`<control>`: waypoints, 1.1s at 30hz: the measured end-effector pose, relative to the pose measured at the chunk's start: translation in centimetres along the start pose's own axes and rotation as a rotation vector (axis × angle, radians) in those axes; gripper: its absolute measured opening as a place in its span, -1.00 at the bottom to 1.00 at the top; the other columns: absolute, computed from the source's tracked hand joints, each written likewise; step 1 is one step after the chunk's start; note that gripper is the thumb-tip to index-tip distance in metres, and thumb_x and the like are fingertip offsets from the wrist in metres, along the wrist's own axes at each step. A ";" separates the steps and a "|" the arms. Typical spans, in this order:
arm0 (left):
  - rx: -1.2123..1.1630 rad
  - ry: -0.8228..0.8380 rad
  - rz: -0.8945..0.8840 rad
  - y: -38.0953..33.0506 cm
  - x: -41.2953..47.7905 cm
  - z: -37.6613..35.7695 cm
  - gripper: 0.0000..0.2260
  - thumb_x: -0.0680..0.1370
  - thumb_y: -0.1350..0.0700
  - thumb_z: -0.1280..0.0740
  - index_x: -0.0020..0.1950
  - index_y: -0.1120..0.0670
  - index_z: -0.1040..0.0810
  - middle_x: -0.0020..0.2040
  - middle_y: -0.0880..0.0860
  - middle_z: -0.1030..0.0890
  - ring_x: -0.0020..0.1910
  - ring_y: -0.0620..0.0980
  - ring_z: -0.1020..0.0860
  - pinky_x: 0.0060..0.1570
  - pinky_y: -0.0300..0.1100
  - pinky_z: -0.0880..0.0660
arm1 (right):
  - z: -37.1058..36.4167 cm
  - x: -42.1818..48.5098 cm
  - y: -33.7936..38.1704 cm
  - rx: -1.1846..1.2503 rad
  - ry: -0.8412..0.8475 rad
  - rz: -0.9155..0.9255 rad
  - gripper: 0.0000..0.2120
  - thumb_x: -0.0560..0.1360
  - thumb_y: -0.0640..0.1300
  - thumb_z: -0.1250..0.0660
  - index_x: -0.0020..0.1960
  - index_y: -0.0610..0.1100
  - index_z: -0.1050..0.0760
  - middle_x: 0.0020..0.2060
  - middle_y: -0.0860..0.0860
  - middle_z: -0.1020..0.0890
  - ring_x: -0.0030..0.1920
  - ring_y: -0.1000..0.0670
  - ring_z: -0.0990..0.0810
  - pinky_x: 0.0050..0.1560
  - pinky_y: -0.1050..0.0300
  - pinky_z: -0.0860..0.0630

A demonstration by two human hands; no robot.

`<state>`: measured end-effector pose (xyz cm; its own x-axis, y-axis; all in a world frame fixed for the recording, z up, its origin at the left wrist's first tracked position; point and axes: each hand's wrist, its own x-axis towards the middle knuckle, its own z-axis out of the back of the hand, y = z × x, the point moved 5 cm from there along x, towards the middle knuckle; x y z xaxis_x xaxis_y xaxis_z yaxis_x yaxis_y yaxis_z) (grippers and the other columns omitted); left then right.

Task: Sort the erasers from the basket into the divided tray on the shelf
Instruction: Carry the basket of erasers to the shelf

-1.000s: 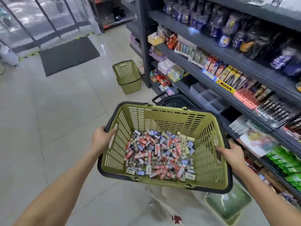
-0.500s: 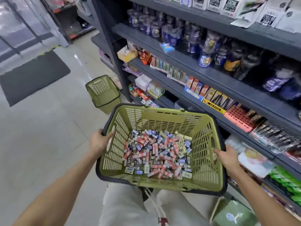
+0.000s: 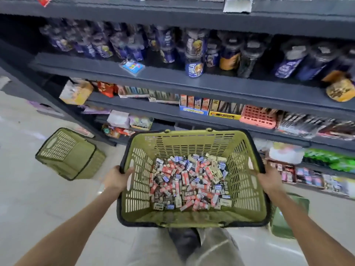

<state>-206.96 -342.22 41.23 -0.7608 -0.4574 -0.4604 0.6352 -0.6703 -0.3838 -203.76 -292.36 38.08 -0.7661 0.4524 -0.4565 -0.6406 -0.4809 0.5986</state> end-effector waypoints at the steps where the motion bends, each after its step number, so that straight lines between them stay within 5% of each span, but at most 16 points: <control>1: 0.046 0.024 -0.030 -0.6 1.0 -0.1 -0.60 0.50 -0.17 -0.33 -0.07 0.19 -0.51 -0.16 0.20 -0.63 -0.20 0.16 -0.57 -0.12 0.06 -0.56 | -0.3 -0.4 -0.4 -0.008 -0.021 -0.026 -0.83 0.46 -0.08 -0.42 -0.07 -0.15 -0.48 -0.50 -0.02 -0.48 -0.54 0.01 -0.43 -0.53 0.22 -0.34; 8: 0.192 0.179 -0.242 -3.2 6.8 -2.2 -0.62 0.55 -0.14 -0.29 -0.01 0.21 -0.53 -0.10 0.23 -0.62 -0.09 0.21 -0.59 -0.08 0.05 -0.54 | -2.7 -0.7 -2.6 -0.028 -0.127 -0.149 -0.89 0.43 -0.17 -0.42 -0.07 -0.12 -0.52 -0.38 -0.12 -0.60 -0.36 -0.14 -0.59 -0.29 -0.02 -0.57; 12: 0.187 0.147 -0.283 -1.9 10.0 -5.9 -0.59 0.54 -0.12 -0.31 0.02 0.25 -0.57 -0.13 0.23 -0.64 -0.19 0.16 -0.54 -0.29 -0.08 -0.44 | -5.3 0.9 -5.1 -0.083 -0.101 -0.170 -0.90 0.41 -0.14 -0.43 -0.11 -0.13 -0.55 -0.39 -0.08 -0.60 -0.38 -0.10 -0.58 -0.32 0.08 -0.53; 16: 0.020 0.118 -0.237 0.5 12.6 -11.5 -0.65 0.51 -0.05 -0.38 -0.08 0.27 -0.54 -0.15 0.28 -0.63 -0.13 0.27 -0.59 -0.10 0.11 -0.54 | -8.7 2.8 -8.6 -0.094 -0.074 -0.207 -0.89 0.42 -0.11 -0.42 -0.08 -0.07 -0.53 -0.35 -0.05 -0.60 -0.32 -0.09 -0.59 -0.23 0.06 -0.55; 23: 0.102 0.121 -0.343 3.0 17.6 -19.5 -0.64 0.48 -0.13 -0.39 -0.31 0.13 -0.48 -0.44 0.07 -0.51 -0.39 0.12 -0.51 -0.43 -0.14 -0.37 | -13.8 7.7 -14.7 -0.105 -0.009 -0.191 -0.84 0.40 -0.09 -0.45 -0.11 -0.16 -0.56 -0.30 -0.11 -0.63 -0.25 -0.12 -0.60 -0.14 0.03 -0.56; 28: 0.173 0.134 -0.415 4.1 20.4 -23.4 -0.62 0.45 -0.16 -0.40 -0.23 0.17 -0.54 -0.35 0.13 -0.61 -0.37 0.06 -0.55 -0.34 -0.10 -0.48 | -16.6 10.9 -17.5 -0.144 -0.019 -0.160 -0.79 0.37 -0.08 -0.49 -0.34 -0.14 -0.53 -0.48 -0.01 -0.56 -0.40 0.01 -0.53 -0.41 0.21 -0.38; 33: 0.245 0.119 -0.492 4.7 23.2 -25.9 -0.59 0.45 -0.19 -0.39 -0.16 0.18 -0.60 -0.31 0.16 -0.64 -0.32 0.10 -0.58 -0.27 -0.06 -0.53 | -19.5 12.9 -19.8 -0.201 0.013 -0.114 -0.75 0.34 -0.08 -0.51 -0.40 -0.10 -0.49 -0.52 0.02 -0.52 -0.43 0.03 -0.50 -0.43 0.22 -0.34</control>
<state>-218.16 -340.79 8.02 -0.9303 0.0031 -0.3667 0.1490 -0.9105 -0.3857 -201.95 -291.61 7.51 -0.6882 0.5033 -0.5225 -0.7192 -0.5677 0.4004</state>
